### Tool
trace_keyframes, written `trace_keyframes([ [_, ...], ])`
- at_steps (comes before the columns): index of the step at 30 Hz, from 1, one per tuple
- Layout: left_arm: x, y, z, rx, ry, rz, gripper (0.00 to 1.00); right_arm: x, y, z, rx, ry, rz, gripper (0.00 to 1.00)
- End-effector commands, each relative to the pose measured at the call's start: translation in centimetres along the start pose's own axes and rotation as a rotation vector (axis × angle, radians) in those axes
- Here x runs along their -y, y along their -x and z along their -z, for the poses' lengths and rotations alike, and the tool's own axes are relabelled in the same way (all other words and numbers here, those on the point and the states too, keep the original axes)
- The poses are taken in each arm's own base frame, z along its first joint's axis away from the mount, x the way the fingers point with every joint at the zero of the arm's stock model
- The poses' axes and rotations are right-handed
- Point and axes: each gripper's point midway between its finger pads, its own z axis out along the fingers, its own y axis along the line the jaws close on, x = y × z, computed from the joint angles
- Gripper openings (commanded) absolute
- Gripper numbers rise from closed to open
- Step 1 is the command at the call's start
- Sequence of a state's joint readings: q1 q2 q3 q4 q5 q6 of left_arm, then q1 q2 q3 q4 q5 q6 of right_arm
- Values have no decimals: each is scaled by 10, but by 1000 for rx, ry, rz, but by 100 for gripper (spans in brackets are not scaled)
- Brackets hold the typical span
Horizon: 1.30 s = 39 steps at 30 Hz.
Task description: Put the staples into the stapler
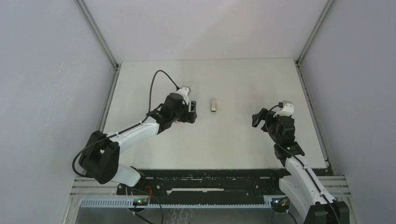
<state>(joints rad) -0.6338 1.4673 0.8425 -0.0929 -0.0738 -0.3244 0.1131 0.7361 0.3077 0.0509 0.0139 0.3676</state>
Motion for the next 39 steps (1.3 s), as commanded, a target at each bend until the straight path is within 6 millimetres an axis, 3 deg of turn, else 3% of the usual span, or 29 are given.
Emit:
trace_keyframes([
  [1, -21, 57, 17, 98, 21, -5, 78, -19, 36, 1, 98, 59, 26, 96],
  [5, -42, 59, 2, 33, 7, 50, 79, -20, 36, 2, 99, 62, 30, 96],
  [10, -51, 57, -19, -9, 13, 37, 80, -23, 36, 3, 100, 77, 37, 96],
  [15, -57, 40, -38, -83, 22, 46, 79, -25, 38, 5, 104, 85, 44, 96],
  [26, -66, 3, -58, -159, 33, 27, 78, -29, 39, 8, 107, 107, 49, 96],
  [35, -59, -16, -50, -160, -5, 17, 78, -29, 39, 9, 109, 106, 57, 96],
  [39, -48, -35, -40, -177, -29, 8, 78, -29, 39, 9, 107, 107, 60, 96],
])
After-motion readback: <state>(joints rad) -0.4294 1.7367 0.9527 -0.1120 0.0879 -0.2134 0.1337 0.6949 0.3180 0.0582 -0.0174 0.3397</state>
